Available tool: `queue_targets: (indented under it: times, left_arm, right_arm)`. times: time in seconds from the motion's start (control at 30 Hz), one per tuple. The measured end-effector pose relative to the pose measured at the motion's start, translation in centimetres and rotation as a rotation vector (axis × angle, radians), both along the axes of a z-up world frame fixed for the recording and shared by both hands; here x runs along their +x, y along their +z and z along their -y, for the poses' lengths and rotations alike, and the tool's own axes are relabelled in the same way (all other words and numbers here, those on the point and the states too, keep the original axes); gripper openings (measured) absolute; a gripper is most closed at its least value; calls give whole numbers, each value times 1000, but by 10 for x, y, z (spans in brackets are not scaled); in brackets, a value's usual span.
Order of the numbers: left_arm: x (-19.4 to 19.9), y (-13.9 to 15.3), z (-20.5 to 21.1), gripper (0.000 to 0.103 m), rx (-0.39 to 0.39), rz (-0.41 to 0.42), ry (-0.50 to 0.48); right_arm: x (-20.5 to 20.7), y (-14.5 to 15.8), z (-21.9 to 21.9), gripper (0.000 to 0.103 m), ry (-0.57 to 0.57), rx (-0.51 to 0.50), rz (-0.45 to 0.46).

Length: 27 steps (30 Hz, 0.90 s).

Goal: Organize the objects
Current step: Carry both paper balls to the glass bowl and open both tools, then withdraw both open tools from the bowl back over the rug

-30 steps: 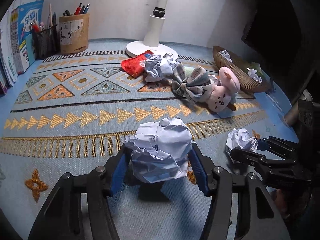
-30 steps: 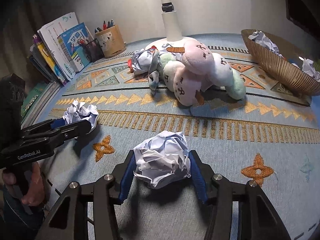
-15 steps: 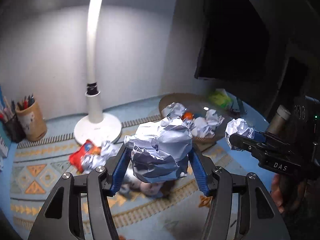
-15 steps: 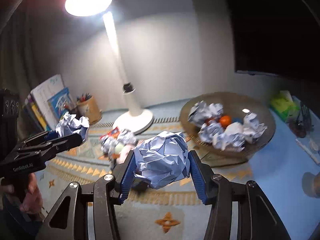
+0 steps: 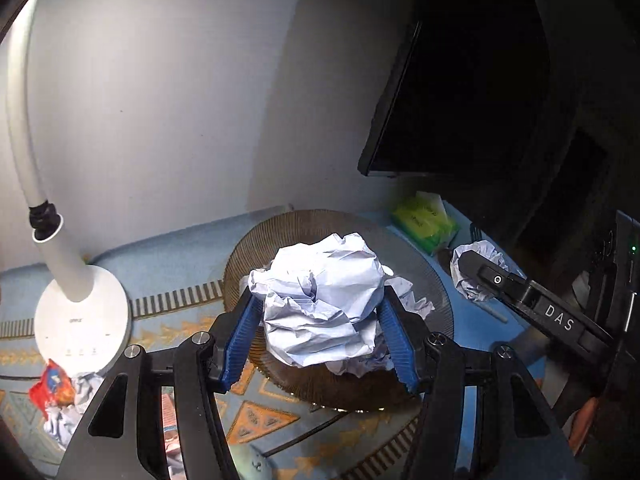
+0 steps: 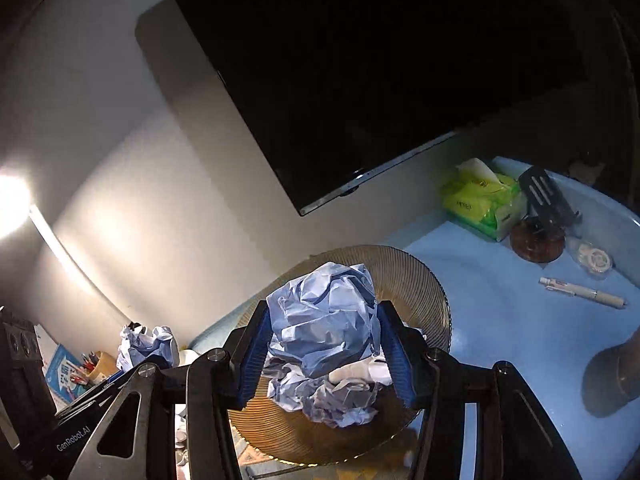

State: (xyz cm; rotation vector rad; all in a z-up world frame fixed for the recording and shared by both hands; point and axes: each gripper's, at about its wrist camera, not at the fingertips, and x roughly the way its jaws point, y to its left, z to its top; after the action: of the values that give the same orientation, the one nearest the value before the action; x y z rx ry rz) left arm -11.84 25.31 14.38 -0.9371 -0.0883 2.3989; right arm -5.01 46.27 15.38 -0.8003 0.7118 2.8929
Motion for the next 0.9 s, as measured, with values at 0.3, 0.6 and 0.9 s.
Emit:
queue_targets:
  times: [0.3,0.6,0.9]
  left_arm:
    - [-26,-30,-25,75,-25,48,-15]
    - [-13,-23,-5,98,39,46,7]
    - [57,24,78,98,41,-86,73]
  right_arm:
    - [-24,-31,6,60,39,66,26]
    - [-20,-46,-15,74,12,19,-9]
    - [7,-37,3,80,44,22,-41]
